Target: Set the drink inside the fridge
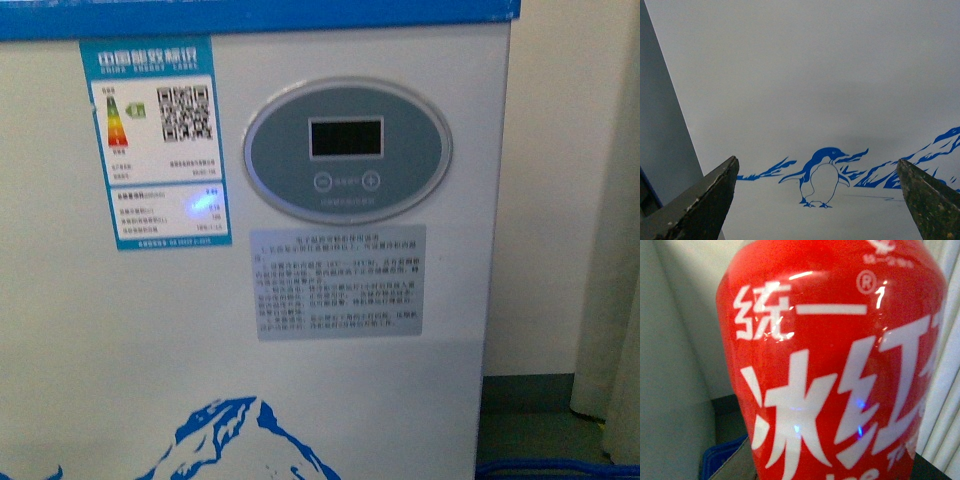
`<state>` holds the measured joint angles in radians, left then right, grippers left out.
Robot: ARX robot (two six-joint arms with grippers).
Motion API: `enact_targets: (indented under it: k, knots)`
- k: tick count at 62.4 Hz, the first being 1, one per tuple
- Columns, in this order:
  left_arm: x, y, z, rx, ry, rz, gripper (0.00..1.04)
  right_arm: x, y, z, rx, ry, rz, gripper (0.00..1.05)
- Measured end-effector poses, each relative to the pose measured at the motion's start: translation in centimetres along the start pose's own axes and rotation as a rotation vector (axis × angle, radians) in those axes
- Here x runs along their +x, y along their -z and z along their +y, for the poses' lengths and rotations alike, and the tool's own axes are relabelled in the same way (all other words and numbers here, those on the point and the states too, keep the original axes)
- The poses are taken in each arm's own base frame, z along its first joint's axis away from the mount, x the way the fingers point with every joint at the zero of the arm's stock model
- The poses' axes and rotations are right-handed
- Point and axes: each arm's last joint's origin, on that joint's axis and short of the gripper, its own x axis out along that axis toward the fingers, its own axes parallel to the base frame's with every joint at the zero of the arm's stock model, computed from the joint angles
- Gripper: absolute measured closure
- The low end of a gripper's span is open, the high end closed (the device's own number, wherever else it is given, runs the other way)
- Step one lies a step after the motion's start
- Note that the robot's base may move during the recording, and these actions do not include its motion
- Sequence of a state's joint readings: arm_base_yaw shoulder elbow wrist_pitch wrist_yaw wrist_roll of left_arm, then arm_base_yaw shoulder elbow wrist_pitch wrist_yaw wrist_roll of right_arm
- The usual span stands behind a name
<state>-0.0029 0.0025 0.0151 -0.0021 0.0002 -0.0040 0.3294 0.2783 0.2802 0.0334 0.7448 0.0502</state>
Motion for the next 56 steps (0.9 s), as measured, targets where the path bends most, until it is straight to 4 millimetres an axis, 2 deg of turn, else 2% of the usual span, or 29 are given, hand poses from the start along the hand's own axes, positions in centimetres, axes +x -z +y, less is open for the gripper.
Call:
enact_targets:
  k: [56]
  knots:
    - [0.0, 0.0, 0.0, 0.0, 0.0, 0.0, 0.08, 0.0, -0.02, 0.0, -0.003, 0.0, -0.001, 0.68]
